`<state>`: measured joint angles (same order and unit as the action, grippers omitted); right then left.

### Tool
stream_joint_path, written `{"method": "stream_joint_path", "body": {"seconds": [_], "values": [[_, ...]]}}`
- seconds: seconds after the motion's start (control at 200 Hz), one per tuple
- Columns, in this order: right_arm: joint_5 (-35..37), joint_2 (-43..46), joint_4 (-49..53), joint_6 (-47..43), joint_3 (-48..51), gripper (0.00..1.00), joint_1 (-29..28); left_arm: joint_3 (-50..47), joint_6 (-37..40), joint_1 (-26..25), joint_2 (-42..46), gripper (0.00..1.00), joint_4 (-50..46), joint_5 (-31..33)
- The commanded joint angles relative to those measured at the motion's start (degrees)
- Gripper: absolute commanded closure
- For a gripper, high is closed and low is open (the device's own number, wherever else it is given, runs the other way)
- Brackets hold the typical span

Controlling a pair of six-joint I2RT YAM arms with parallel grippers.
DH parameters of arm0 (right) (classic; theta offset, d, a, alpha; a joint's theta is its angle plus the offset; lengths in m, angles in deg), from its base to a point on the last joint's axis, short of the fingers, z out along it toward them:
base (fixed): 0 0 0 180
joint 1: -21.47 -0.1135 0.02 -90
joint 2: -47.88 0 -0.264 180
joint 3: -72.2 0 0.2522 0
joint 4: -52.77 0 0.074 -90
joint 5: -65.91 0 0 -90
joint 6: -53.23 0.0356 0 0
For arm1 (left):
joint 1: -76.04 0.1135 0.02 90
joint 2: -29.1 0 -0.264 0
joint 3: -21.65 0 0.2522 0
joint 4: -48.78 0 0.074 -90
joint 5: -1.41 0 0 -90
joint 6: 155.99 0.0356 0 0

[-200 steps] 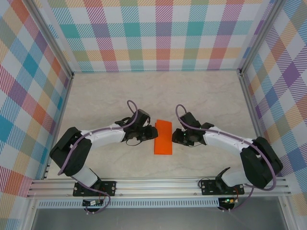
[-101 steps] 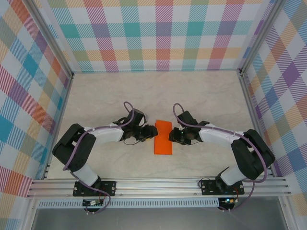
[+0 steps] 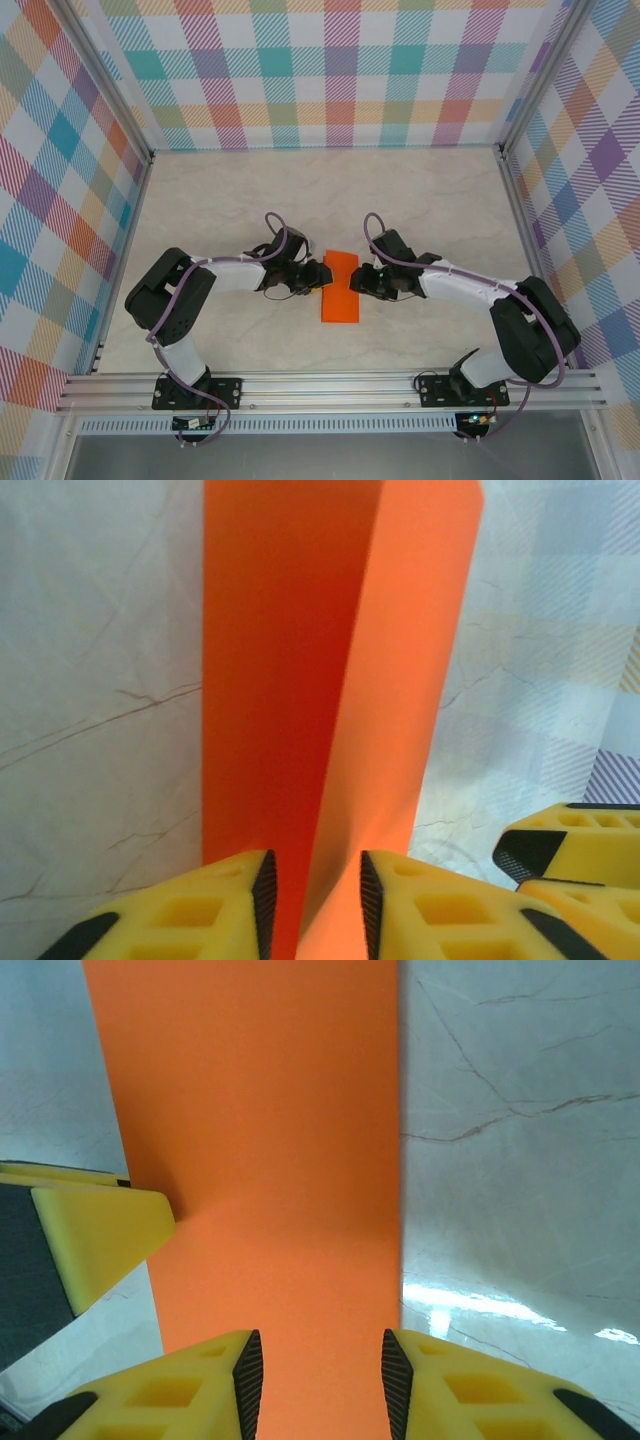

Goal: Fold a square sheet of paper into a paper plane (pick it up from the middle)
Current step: Fold the triangle a second time at the center of the table.

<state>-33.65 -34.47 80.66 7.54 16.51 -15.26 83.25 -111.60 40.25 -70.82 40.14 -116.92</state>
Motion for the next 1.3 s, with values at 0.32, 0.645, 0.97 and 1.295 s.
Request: {"method": "stream_joint_path", "body": {"seconds": [0.32,0.645,0.97,1.295], "values": [[5.04,9.27,2.61,-4.2,5.4,0.53,-7.36,2.7,-0.1,0.55,0.18,0.82,-1.55,-0.66],[24.48,10.6,7.49,-7.92,1.86,0.43,-24.35,2.29,-1.5,0.28,0.13,0.85,-0.88,-1.14],[35.71,-1.79,11.97,-12.03,-7.92,0.36,-33.61,2.78,-2.05,0.11,0.24,0.87,-1.41,-0.97],[40.92,-11.02,15.26,-10.79,-14.19,0.39,-35.82,3.18,-2.12,0.02,-0.01,0.88,-1.61,-1.02]]}}
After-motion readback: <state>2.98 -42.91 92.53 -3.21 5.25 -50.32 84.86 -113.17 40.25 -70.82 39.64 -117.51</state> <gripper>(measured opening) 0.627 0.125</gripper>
